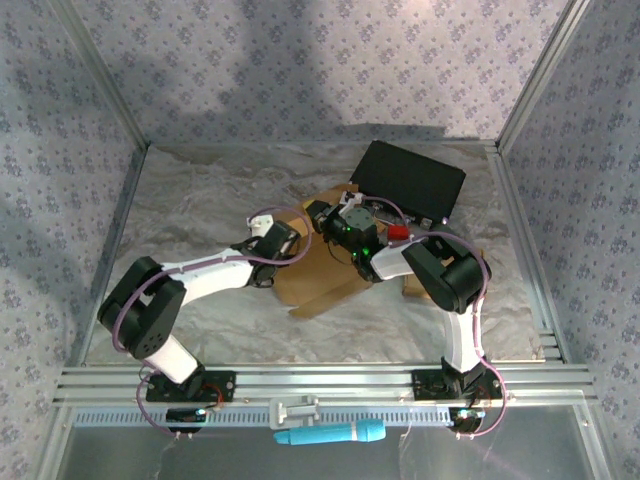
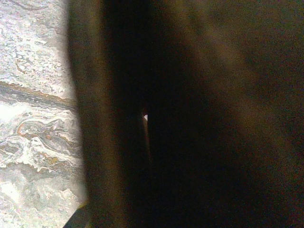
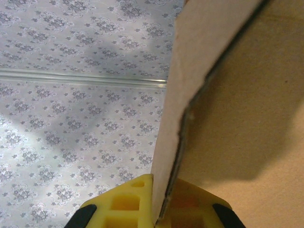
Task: Fold the paper box
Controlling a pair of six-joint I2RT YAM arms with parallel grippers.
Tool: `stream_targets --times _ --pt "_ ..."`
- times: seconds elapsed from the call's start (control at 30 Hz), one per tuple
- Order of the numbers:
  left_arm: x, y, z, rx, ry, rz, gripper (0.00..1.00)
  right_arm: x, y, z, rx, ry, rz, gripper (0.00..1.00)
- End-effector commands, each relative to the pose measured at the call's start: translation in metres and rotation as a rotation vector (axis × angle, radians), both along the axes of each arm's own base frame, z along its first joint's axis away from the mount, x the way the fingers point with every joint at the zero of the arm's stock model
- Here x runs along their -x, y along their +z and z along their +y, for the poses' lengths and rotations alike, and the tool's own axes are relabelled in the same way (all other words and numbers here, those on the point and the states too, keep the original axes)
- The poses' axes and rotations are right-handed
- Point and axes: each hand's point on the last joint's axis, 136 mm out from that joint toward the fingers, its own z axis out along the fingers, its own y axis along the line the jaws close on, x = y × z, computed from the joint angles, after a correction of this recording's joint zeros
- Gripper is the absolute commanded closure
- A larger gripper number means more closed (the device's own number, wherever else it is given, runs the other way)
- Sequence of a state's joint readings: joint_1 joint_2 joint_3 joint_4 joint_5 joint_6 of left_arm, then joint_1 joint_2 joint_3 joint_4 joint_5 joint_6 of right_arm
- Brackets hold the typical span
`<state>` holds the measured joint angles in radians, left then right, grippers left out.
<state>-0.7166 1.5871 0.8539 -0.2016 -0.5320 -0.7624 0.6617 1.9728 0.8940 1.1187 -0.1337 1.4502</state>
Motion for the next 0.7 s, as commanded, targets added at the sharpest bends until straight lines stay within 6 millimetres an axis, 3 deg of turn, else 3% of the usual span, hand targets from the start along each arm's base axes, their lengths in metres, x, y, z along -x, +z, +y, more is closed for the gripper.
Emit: stream_targets --times 0.0,0.17,0.3,0.37,0.5,0.6,0.67 --pt "-0.007 0.009 0.0 -0.024 0.026 -0.017 1.0 0.027 -0.03 0.014 0.092 0.09 0.101 0.93" --pt "-0.01 0.023 0.004 -0.101 -0.003 -0.004 1.0 0.027 -0.013 -0.006 0.143 0.05 0.124 0.77" --pt "-0.014 0.032 0.003 -0.132 -0.08 0.015 1.0 0.031 -0.002 -0.038 0.253 0.003 0.239 0.48" --pt "-0.016 0.031 0.005 -0.121 -0.108 0.044 1.0 0.037 0.007 -0.055 0.334 -0.001 0.296 0.38" --pt "-0.024 0.031 0.01 -0.075 -0.167 0.077 1.0 0.038 0.038 -0.089 0.377 -0.028 0.306 0.34" --pt "-0.033 0.036 0.011 -0.051 -0.207 0.081 1.0 0.031 0.057 -0.118 0.427 -0.07 0.3 0.35" --pt "-0.038 0.039 0.008 -0.034 -0.238 0.08 1.0 0.023 0.066 -0.126 0.447 -0.078 0.286 0.36"
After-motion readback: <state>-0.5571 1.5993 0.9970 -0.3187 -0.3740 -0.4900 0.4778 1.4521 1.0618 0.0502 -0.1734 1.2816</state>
